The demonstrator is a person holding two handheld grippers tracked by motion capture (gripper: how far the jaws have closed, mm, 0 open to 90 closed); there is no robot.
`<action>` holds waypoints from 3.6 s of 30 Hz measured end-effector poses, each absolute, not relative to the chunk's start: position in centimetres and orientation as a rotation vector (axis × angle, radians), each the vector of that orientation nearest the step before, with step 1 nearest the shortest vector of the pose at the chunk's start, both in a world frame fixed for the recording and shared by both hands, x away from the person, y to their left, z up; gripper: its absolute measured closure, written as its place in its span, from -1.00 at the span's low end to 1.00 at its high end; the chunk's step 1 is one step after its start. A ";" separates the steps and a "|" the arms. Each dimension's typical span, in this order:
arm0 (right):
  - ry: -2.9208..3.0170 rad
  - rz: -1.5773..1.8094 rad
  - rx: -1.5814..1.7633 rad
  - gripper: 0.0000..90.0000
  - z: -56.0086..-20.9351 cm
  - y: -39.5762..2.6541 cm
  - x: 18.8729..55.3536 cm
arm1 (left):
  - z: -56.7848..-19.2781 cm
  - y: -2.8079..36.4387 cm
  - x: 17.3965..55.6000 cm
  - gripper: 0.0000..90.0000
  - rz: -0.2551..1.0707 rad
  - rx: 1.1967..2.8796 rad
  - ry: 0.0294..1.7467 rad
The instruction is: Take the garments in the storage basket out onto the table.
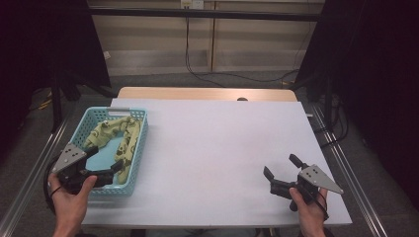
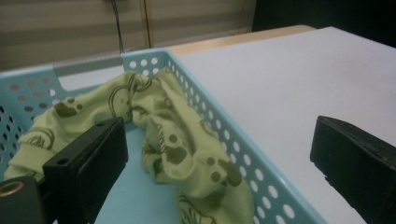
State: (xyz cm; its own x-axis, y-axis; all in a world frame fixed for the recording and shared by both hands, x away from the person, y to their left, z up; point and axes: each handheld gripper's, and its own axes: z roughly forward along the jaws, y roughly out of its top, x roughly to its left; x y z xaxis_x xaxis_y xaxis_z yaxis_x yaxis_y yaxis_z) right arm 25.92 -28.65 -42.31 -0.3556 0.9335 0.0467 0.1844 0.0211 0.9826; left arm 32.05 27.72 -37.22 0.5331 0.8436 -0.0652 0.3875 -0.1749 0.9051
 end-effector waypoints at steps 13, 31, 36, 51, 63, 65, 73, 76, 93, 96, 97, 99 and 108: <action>1.623 1.384 1.153 -0.97 -42.3 -28.7 25.8 | -36.1 26.8 34.5 -0.93 0.582 1.860 1.051; 1.623 1.395 1.153 -0.98 -42.3 -28.7 25.7 | -35.9 26.8 37.8 -0.91 0.571 1.883 1.045; 1.624 1.393 1.156 -0.98 -42.3 -28.7 25.7 | -36.3 26.7 38.5 -0.91 0.538 1.930 1.065; 1.634 1.384 1.152 -0.98 -42.3 -28.6 25.6 | -36.5 26.6 41.5 -0.89 0.491 2.020 1.141; 1.637 1.387 1.152 -0.98 -42.3 -28.6 25.6 | -36.7 26.1 43.7 -0.87 0.418 2.060 1.190; 1.638 1.386 1.148 -0.98 -42.3 -28.6 25.7 | -36.9 26.0 44.2 -0.84 0.395 2.079 1.200; 1.639 1.387 1.146 -0.98 -42.3 -28.6 25.7 | -37.4 25.7 46.6 -0.81 0.386 2.108 1.239; 1.642 1.387 1.146 -0.98 -42.3 -28.7 25.6 | -38.0 25.6 47.1 -0.81 0.381 2.081 1.258; 1.645 1.385 1.146 -0.98 -42.4 -28.6 25.7 | -40.8 24.8 48.3 -0.82 0.328 2.157 1.299; 1.648 1.382 1.144 -0.98 -42.4 -28.6 25.7 | -41.1 24.8 48.4 -0.82 0.314 2.178 1.316; 1.648 1.382 1.145 -0.98 -42.4 -28.6 25.7 | -41.2 24.7 48.4 -0.82 0.340 2.188 1.322; 1.651 1.379 1.145 -0.98 -42.4 -28.6 25.7 | -41.5 24.5 48.4 -0.82 0.341 2.192 1.332; 1.654 1.381 1.144 -0.98 -42.4 -28.6 25.6 | -42.8 24.6 48.8 -0.74 0.258 2.229 1.385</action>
State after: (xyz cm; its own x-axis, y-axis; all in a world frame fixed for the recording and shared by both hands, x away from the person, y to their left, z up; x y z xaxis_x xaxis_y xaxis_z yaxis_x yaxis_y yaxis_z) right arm 25.61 -28.64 -42.39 -0.3760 0.9261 0.0306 0.1954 0.0469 0.9796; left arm 48.85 24.64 -42.78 0.4648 0.8799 -0.0985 0.7852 -0.3583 0.5050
